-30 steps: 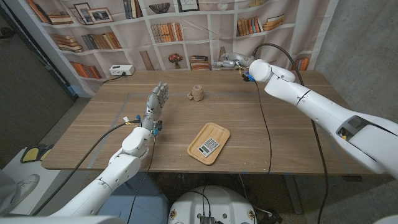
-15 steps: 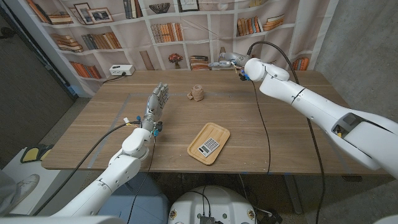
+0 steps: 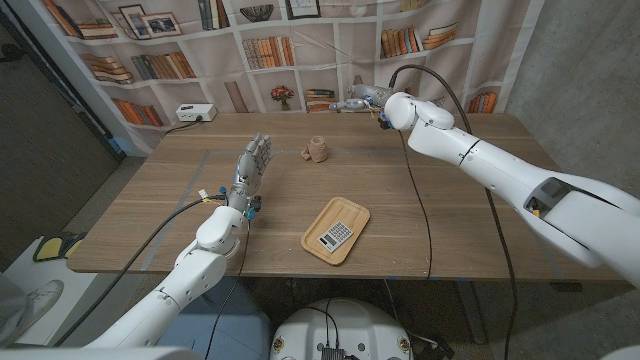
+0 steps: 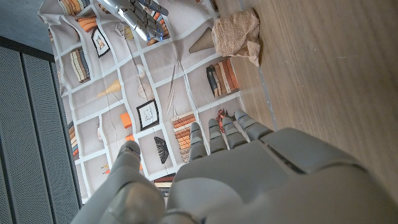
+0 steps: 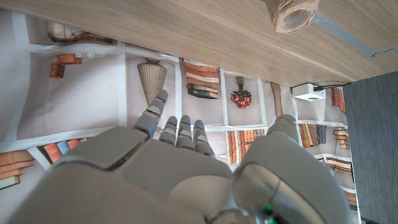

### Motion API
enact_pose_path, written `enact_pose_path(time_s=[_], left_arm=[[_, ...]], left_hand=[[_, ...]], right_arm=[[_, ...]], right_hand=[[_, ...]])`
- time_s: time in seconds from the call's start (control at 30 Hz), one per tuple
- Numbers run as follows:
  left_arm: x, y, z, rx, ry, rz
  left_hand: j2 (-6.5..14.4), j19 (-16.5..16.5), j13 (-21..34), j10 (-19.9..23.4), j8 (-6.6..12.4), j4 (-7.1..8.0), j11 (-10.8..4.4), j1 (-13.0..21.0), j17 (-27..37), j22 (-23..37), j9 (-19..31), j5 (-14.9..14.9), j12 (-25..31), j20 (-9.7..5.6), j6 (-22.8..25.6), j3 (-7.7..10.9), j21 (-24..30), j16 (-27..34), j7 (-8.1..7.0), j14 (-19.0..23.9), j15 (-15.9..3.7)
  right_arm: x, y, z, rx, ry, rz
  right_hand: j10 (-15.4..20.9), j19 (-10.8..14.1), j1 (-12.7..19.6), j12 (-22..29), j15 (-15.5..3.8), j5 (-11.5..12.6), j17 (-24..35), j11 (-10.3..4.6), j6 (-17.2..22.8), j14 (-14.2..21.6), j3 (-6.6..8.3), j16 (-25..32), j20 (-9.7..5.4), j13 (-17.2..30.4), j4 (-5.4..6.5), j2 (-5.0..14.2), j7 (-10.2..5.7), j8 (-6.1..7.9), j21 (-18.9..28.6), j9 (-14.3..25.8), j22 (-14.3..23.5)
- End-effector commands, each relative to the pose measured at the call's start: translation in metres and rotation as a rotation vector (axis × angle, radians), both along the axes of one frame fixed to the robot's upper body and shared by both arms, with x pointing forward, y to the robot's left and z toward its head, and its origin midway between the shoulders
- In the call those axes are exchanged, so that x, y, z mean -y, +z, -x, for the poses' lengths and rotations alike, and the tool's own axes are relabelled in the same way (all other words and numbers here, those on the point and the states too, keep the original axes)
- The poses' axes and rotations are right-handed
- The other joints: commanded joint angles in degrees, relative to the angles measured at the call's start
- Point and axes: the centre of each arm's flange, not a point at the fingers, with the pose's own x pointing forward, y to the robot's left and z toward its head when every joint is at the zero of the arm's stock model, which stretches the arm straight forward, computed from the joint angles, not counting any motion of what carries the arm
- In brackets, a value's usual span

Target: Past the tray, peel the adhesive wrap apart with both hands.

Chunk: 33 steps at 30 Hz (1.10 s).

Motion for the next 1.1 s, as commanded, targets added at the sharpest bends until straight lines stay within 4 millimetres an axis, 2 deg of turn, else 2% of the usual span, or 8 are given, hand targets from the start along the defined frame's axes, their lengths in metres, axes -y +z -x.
enact_pose_path(time_s=[0.03,1.1], left_arm=[[-0.001,-0.002,0.000,-0.003,0.001,0.003],[0.002,-0.004,-0.002,-0.007,-0.003,0.002]], left_hand=[[0.15,0.25,0.24,0.19,-0.17,-0.08,0.17,0.27,0.10,0.08,0.11,0.23,-0.20,0.22,0.47,0.17,0.10,-0.25,0.12,0.05,0.40],[0.13,0.31,0.25,0.30,-0.16,-0.04,0.10,0.18,0.11,0.09,0.11,0.25,-0.19,0.20,0.56,0.15,0.13,-0.24,0.19,0.13,0.36]], right_arm=[[-0.008,0.000,-0.002,-0.005,-0.026,0.031],[-0.028,0.004,-0.008,0.050,-0.104,0.155]], right_hand=[[-0.10,0.09,0.78,-0.05,0.07,-0.03,0.19,0.31,0.29,0.00,0.20,-0.22,-0.19,-0.02,-0.34,-0.02,1.37,0.04,-0.07,0.20,0.04],[-0.04,-0.16,1.07,-0.20,-0.37,0.05,0.22,-0.11,0.13,0.19,0.35,-0.41,-0.38,0.00,-0.37,-0.12,0.88,-0.17,-0.42,0.22,0.04]])
